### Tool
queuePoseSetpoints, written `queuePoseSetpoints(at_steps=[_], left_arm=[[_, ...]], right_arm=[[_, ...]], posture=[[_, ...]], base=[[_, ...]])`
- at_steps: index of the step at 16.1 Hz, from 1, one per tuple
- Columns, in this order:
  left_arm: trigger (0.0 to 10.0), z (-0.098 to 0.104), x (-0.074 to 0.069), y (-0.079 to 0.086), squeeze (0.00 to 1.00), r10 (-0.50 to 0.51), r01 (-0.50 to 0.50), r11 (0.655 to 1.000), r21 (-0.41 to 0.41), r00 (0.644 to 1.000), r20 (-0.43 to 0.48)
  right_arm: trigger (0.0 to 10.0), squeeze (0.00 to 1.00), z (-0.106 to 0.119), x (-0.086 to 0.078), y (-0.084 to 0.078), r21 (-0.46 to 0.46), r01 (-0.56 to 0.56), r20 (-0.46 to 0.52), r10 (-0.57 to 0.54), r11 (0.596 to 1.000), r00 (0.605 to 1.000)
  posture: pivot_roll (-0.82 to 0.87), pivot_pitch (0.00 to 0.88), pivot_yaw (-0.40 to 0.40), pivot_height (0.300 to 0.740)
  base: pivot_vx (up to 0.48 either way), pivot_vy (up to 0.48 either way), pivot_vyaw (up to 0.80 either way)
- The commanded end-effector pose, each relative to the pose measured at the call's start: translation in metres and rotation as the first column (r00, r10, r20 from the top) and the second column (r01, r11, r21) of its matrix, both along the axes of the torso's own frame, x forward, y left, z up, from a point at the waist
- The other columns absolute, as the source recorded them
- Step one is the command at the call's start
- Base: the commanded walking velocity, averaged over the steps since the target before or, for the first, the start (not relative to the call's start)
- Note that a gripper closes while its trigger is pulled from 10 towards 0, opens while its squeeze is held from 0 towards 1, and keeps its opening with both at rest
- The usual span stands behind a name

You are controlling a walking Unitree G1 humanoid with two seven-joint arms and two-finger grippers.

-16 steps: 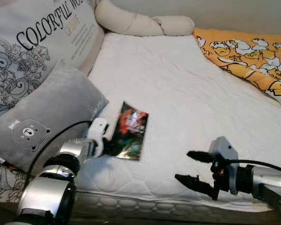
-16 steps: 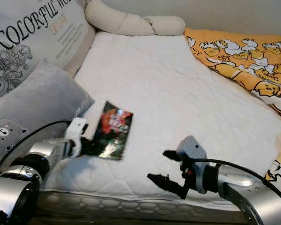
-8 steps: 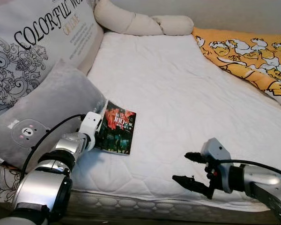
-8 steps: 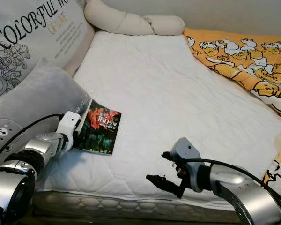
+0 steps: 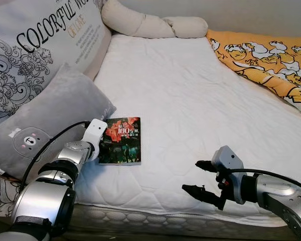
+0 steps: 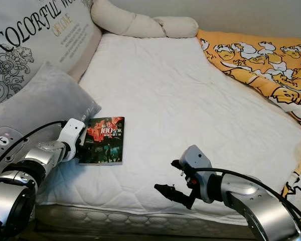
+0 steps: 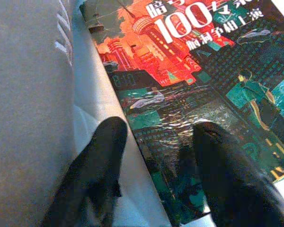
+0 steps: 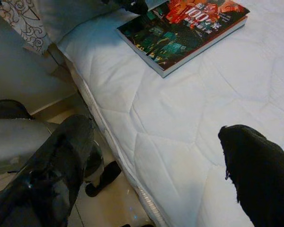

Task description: Clean up the room

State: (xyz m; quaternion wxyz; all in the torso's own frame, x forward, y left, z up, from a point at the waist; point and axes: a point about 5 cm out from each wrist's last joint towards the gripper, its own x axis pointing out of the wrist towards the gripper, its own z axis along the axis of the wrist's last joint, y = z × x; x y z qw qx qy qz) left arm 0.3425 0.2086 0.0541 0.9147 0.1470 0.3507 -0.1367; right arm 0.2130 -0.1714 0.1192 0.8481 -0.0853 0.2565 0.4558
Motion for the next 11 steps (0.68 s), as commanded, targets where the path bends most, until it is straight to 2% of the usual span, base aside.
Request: queuePoseSetpoints(at_steps=[1,2,4,5,6,7,8,9,10,11], left_arm=[[10.0,0.000,-0.001,0.008,1.00,-0.008,0.009,0.998,0.055,1.000,0.000],[10.0,0.002,-0.002,0.014,1.00,-0.020,0.019,0.995,0.096,1.000,0.008],[10.0,0.006,0.000,0.020,1.00,-0.028,0.024,0.992,0.121,0.999,0.029],[10.0,0.017,0.007,0.017,1.00,-0.033,0.028,0.999,0.045,0.994,0.104],[10.0,0.039,0.019,0.010,1.00,-0.004,0.036,0.990,-0.133,0.972,0.233],[10.0,0.050,0.024,0.004,1.00,0.019,0.056,0.971,-0.232,0.952,0.307],[10.0,0.056,0.026,-0.003,1.00,0.025,0.086,0.955,-0.285,0.931,0.364],[10.0,0.056,0.026,-0.003,1.00,0.025,0.086,0.955,-0.285,0.931,0.364],[10.0,0.066,0.023,-0.026,1.00,0.051,0.149,0.905,-0.398,0.892,0.450],[10.0,0.068,0.018,-0.033,1.00,0.044,0.175,0.895,-0.410,0.880,0.472]], right_arm=[[10.0,0.00,0.004,0.002,0.002,-0.012,-0.003,0.017,0.004,1.000,1.000],[10.0,0.00,0.004,0.003,0.003,-0.010,0.009,0.026,-0.008,1.000,1.000],[10.0,0.00,0.004,0.004,0.003,-0.006,0.025,0.036,-0.024,1.000,0.999],[10.0,0.00,0.005,0.009,0.002,0.005,0.080,0.082,-0.080,0.997,0.993],[10.0,0.00,0.005,0.019,-0.001,0.028,0.224,0.160,-0.226,0.974,0.961],[10.0,0.00,0.002,0.027,-0.003,0.046,0.332,0.187,-0.335,0.942,0.924],[10.0,0.00,-0.001,0.032,-0.001,0.071,0.390,0.188,-0.396,0.918,0.899],[10.0,0.00,-0.001,0.032,-0.001,0.071,0.390,0.188,-0.396,0.918,0.899],[10.0,0.00,-0.006,0.040,0.005,0.113,0.495,0.199,-0.508,0.861,0.838],[10.0,0.00,-0.008,0.042,0.005,0.120,0.528,0.200,-0.541,0.841,0.817]], posture=[[-0.21,0.000,-0.018,0.740],[-0.20,0.000,-0.010,0.740],[-0.19,0.000,-0.004,0.740],[-0.17,0.000,0.009,0.740],[-0.17,0.000,0.014,0.740],[-0.16,0.000,0.018,0.740],[-0.14,0.000,0.021,0.740],[-0.14,0.000,0.021,0.740],[-0.12,0.000,0.027,0.740],[-0.12,0.000,0.029,0.740]], base=[[0.000,0.000,0.00],[0.000,0.000,0.00],[0.000,0.000,0.00],[0.000,0.000,0.00],[0.000,0.000,0.00],[0.000,0.000,0.00],[0.000,0.000,0.00],[0.000,0.000,0.00],[0.000,-0.360,0.00],[0.000,-0.428,0.00]])
